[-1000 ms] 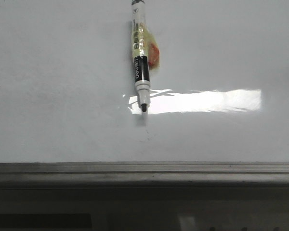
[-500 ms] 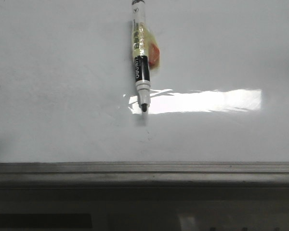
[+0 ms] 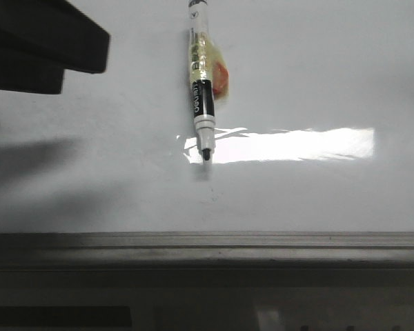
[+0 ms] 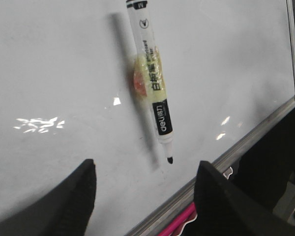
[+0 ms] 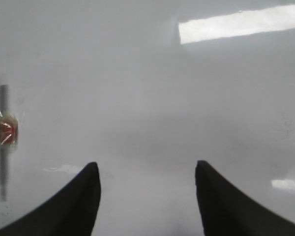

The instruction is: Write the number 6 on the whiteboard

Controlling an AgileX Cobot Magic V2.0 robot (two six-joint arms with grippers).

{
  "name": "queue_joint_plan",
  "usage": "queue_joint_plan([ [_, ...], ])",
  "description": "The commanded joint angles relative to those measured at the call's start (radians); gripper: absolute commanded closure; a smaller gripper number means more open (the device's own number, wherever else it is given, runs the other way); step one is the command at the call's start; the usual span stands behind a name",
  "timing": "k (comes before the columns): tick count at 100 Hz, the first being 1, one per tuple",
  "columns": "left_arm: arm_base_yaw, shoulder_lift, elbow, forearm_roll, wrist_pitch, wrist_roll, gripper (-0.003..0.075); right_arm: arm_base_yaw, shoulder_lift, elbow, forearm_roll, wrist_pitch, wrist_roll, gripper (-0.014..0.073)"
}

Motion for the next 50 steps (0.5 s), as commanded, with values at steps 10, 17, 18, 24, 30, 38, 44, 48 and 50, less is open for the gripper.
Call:
queue_joint_plan([
  [10, -0.042, 0.107, -0.078, -0.146, -0.118, -0.004, 0.0324, 0.001, 0.017, -0.026, 0.001, -0.078, -0.011, 0.0208],
  [17, -0.042, 0.146, -0.102, -0.169, -0.114, -0.004, 0.0324, 0.001, 0.017, -0.026, 0.001, -0.073, -0.011, 0.0208],
  [18, -0.042, 0.149, -0.107, -0.172, -0.113, -0.004, 0.0324, 0.001, 0.017, -0.026, 0.001, -0.073, -0.011, 0.0208],
  [24, -0.042, 0.175, -0.122, -0.19, -0.109, -0.004, 0.0324, 0.001, 0.017, -0.026, 0.001, -0.069, -0.011, 0.0208],
  [30, -0.042, 0.197, -0.138, -0.212, -0.095, -0.004, 0.0324, 0.001, 0.017, -0.026, 0.001, -0.067, -0.011, 0.0208],
  [38, -0.042, 0.224, -0.15, -0.212, -0.061, -0.004, 0.0324, 0.001, 0.017, -0.026, 0.001, -0.067, -0.011, 0.0208],
  [44, -0.042, 0.237, -0.161, -0.212, -0.04, -0.004, 0.0324, 0.001, 0.017, -0.026, 0.001, -0.067, -0.011, 0.0208],
  [48, -0.042, 0.24, -0.162, -0.214, -0.039, -0.004, 0.0324, 0.001, 0.017, -0.024, 0.001, -0.067, -0.011, 0.0208],
  [50, -0.042, 0.242, -0.162, -0.216, -0.039, -0.004, 0.0324, 0.001, 0.017, -0.024, 0.001, -0.067, -0.011, 0.0208],
])
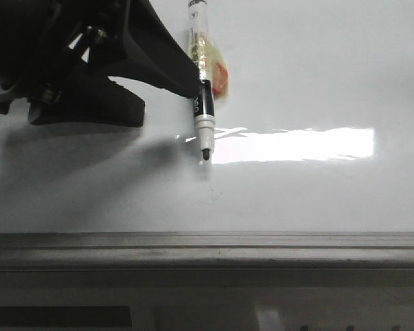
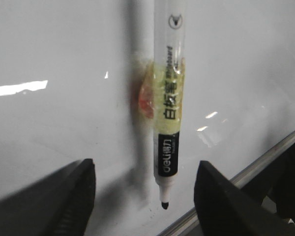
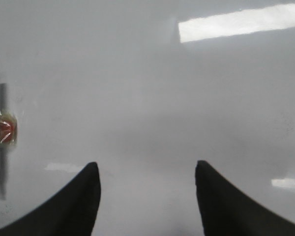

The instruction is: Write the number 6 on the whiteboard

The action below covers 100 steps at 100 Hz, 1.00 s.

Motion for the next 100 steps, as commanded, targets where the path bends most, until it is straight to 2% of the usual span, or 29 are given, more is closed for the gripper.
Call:
queue_joint_plan([
  [1, -0.01, -0.01, -0.041, -0.023, -0.006, -0.004, 0.0324, 0.001, 0.017, -0.024, 0.001, -0.067, -0.011, 0.0208],
  [75, -0.01, 0.058, -0.046, -0.11, -0.033, -0.004, 0.0333, 0.001, 0.017, 0.02, 0.001, -0.083, -0.011, 0.0208],
  [80, -0.01, 0.058, -0.046, -0.11, -0.047, -0.004, 0.0363, 0.001, 0.017, 0.02, 0.001, -0.081, -0.011, 0.0208],
  [87, -0.01, 0.061, -0.046, -0.11, -0.053, -0.004, 0.0447, 0.001, 0.017, 0.02, 0.001, -0.081, -0.011, 0.0208],
  [100, -0.01, 0.083, -0.046, -0.112, -0.049, -0.004, 0.0677, 0.001, 0.017, 0.02, 0.001, -0.081, -0.011, 0.0208],
])
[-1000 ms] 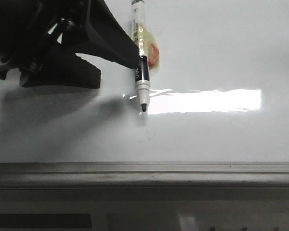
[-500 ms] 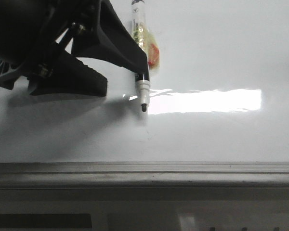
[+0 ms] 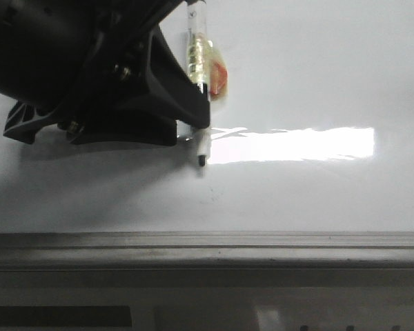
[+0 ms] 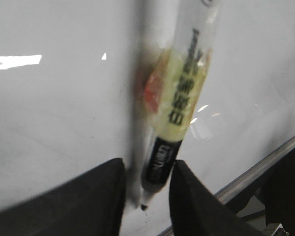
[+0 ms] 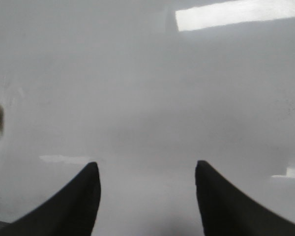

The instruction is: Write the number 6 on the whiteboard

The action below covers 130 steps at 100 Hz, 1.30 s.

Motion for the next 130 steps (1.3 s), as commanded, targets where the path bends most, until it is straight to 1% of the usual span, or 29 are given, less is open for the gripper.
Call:
queue_joint_plan([
  [1, -0.002, 0.003, -0.025, -0.013, -0.047, -0.004, 0.0701, 0.001, 0.015, -0.025, 0.001, -0.072, -0.011, 0.0208],
  [4, -0.002, 0.006, -0.025, -0.013, -0.042, -0.004, 0.0742, 0.001, 0.015, -0.025, 0.001, -0.072, -0.011, 0.0208],
  [30, -0.002, 0.005, -0.025, 0.006, -0.035, 0.001, 0.0741, 0.001, 0.015, -0.025, 0.003, -0.06, -0.011, 0.0208],
  [39, -0.002, -0.016, -0.025, 0.053, -0.009, 0.005, 0.0741, 0.001, 0.015, -0.025, 0.003, -0.058, -0.011, 0.0208],
  [51, -0.002, -0.054, -0.025, 0.164, 0.05, 0.007, 0.0741, 0.016, 0.013, -0.055, 0.015, -0.047, -0.034, 0.0208],
  [54, -0.002, -0.065, -0.025, 0.202, 0.071, 0.008, 0.0741, 0.024, 0.013, -0.062, 0.033, -0.042, -0.073, 0.0208],
  [61, -0.002, -0.089, -0.025, 0.29, 0.117, 0.009, 0.0741, 0.05, 0.013, -0.09, 0.119, -0.039, -0.209, 0.0208],
  [63, -0.002, -0.093, -0.025, 0.316, 0.127, 0.009, 0.0741, 0.064, 0.013, -0.102, 0.177, -0.038, -0.268, 0.0208],
  [65, -0.002, -0.099, -0.025, 0.334, 0.14, 0.014, 0.0741, 0.07, 0.015, -0.107, 0.202, -0.038, -0.298, 0.0208],
  [74, -0.002, -0.122, -0.025, 0.391, 0.202, 0.091, 0.0741, 0.116, 0.025, -0.13, 0.341, -0.018, -0.48, 0.0208],
  [76, -0.002, -0.128, -0.025, 0.39, 0.215, 0.117, 0.0741, 0.127, 0.03, -0.136, 0.38, -0.012, -0.514, 0.0208],
  [85, -0.002, -0.143, -0.025, 0.39, 0.264, 0.22, 0.0741, 0.17, 0.06, -0.147, 0.471, 0.003, -0.623, 0.0208],
  [91, -0.002, -0.15, -0.025, 0.39, 0.28, 0.258, 0.0741, 0.193, 0.079, -0.147, 0.518, 0.011, -0.681, 0.0208],
  [105, -0.002, -0.163, -0.025, 0.366, 0.297, 0.355, 0.0741, 0.249, 0.152, -0.149, 0.658, 0.059, -0.863, 0.0206],
  [112, -0.002, -0.172, -0.025, 0.337, 0.316, 0.433, 0.0741, 0.282, 0.197, -0.149, 0.757, 0.076, -0.963, 0.0206],
  [117, -0.002, -0.176, -0.025, 0.31, 0.348, 0.515, 0.0741, 0.3, 0.223, -0.149, 0.799, 0.078, -1.014, 0.0203],
  [122, -0.002, -0.181, -0.025, 0.282, 0.378, 0.582, 0.0741, 0.324, 0.249, -0.153, 0.835, 0.076, -1.073, 0.0188],
  [127, -0.002, -0.183, -0.025, 0.251, 0.401, 0.632, 0.0741, 0.344, 0.273, -0.16, 0.86, 0.06, -1.128, 0.0153],
  [130, -0.002, -0.183, -0.025, 0.236, 0.404, 0.648, 0.0741, 0.354, 0.286, -0.166, 0.86, 0.055, -1.139, 0.0123],
])
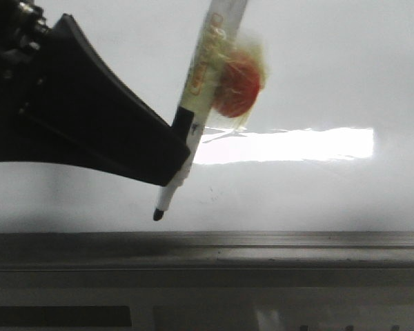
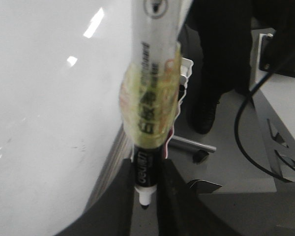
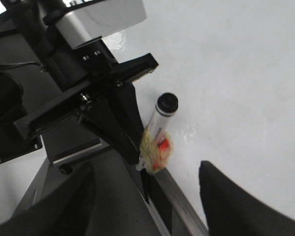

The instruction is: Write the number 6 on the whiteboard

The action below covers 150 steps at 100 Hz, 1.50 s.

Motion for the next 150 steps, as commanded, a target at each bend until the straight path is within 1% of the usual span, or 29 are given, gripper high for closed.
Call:
queue_joint_plan([
  [1, -0.002, -0.026, -0.027, -0.092, 0.012, 0.094, 0.0741, 0.029, 0.046, -0.046, 0.086, -0.058, -0.089, 0.0116],
  [8, -0.002, -0.026, -0.027, -0.126, 0.01, 0.12, 0.0741, 0.046, 0.078, -0.064, 0.086, -0.066, -0.104, 0.0058],
  [13, -0.002, -0.026, -0.027, -0.144, 0.01, 0.139, 0.0741, 0.053, 0.097, -0.076, 0.086, -0.066, -0.104, 0.0042],
  [29, -0.002, -0.026, -0.027, -0.185, 0.012, 0.198, 0.0741, 0.074, 0.133, -0.105, 0.107, -0.022, -0.115, 0.0041],
  [51, -0.002, -0.026, -0.027, -0.25, 0.038, 0.325, 0.0741, 0.115, 0.186, -0.112, 0.193, 0.008, -0.179, 0.0041],
  [65, -0.002, -0.026, -0.027, -0.308, 0.08, 0.402, 0.0741, 0.146, 0.231, -0.112, 0.31, 0.006, -0.29, 0.0041],
  [70, -0.002, -0.026, -0.027, -0.316, 0.088, 0.41, 0.0741, 0.154, 0.243, -0.112, 0.331, 0.006, -0.335, 0.0041],
  [76, -0.002, -0.026, -0.027, -0.319, 0.095, 0.41, 0.0741, 0.156, 0.256, -0.112, 0.345, 0.004, -0.345, 0.005],
  [83, -0.002, -0.026, -0.027, -0.32, 0.101, 0.41, 0.0741, 0.156, 0.271, -0.112, 0.348, 0.004, -0.345, 0.0113],
  [87, -0.002, -0.026, -0.027, -0.32, 0.101, 0.41, 0.0741, 0.156, 0.28, -0.112, 0.348, 0.004, -0.345, 0.02],
  [90, -0.002, -0.026, -0.027, -0.32, 0.101, 0.41, 0.0741, 0.156, 0.285, -0.112, 0.35, 0.004, -0.345, 0.0246],
  [94, -0.002, -0.026, -0.027, -0.32, 0.101, 0.41, 0.0741, 0.156, 0.289, -0.112, 0.35, 0.004, -0.345, 0.035],
  [96, -0.002, -0.026, -0.027, -0.322, 0.101, 0.41, 0.0741, 0.156, 0.291, -0.112, 0.35, 0.004, -0.345, 0.0424],
  [99, -0.002, -0.026, -0.027, -0.326, 0.104, 0.41, 0.0741, 0.156, 0.296, -0.112, 0.35, 0.004, -0.345, 0.048],
  [100, -0.002, -0.026, -0.027, -0.329, 0.103, 0.41, 0.0741, 0.156, 0.298, -0.112, 0.35, 0.006, -0.345, 0.0517],
  [102, -0.002, -0.026, -0.027, -0.334, 0.104, 0.41, 0.0741, 0.156, 0.298, -0.112, 0.35, 0.006, -0.345, 0.0554],
  [103, -0.002, -0.026, -0.027, -0.334, 0.104, 0.41, 0.0741, 0.156, 0.298, -0.112, 0.35, 0.009, -0.345, 0.0591],
  [106, -0.002, -0.026, -0.027, -0.34, 0.104, 0.41, 0.0741, 0.156, 0.3, -0.112, 0.35, 0.008, -0.345, 0.0661],
  [117, -0.002, -0.026, -0.027, -0.364, 0.104, 0.41, 0.0734, 0.156, 0.3, -0.112, 0.343, 0.009, -0.345, 0.0659],
  [121, -0.002, -0.027, -0.027, -0.364, 0.106, 0.41, 0.0715, 0.156, 0.3, -0.112, 0.334, 0.003, -0.345, 0.0659],
  [128, -0.002, -0.039, -0.027, -0.364, 0.108, 0.41, 0.0624, 0.156, 0.295, -0.112, 0.321, -0.022, -0.345, 0.0659],
  [132, -0.002, -0.051, -0.027, -0.366, 0.108, 0.41, 0.0526, 0.156, 0.288, -0.112, 0.309, -0.045, -0.345, 0.0659],
  [137, -0.002, -0.067, -0.027, -0.368, 0.108, 0.41, 0.0431, 0.156, 0.279, -0.112, 0.298, -0.079, -0.345, 0.0659],
  [140, -0.002, -0.08, -0.027, -0.372, 0.105, 0.41, 0.0356, 0.156, 0.27, -0.112, 0.299, -0.099, -0.345, 0.0659],
  [142, -0.002, -0.09, -0.027, -0.372, 0.098, 0.41, 0.033, 0.156, 0.266, -0.112, 0.299, -0.116, -0.345, 0.0659],
  [143, -0.002, -0.098, -0.027, -0.372, 0.098, 0.41, 0.0297, 0.156, 0.264, -0.112, 0.297, -0.129, -0.345, 0.0659],
  [144, -0.002, -0.102, -0.027, -0.372, 0.095, 0.41, 0.0297, 0.156, 0.261, -0.112, 0.297, -0.135, -0.345, 0.0659],
  [147, 0.001, -0.119, -0.027, -0.372, 0.084, 0.41, 0.026, 0.156, 0.253, -0.112, 0.297, -0.156, -0.345, 0.0659],
  [150, 0.001, -0.138, -0.027, -0.372, 0.07, 0.401, 0.025, 0.156, 0.244, -0.112, 0.297, -0.185, -0.346, 0.0659],
])
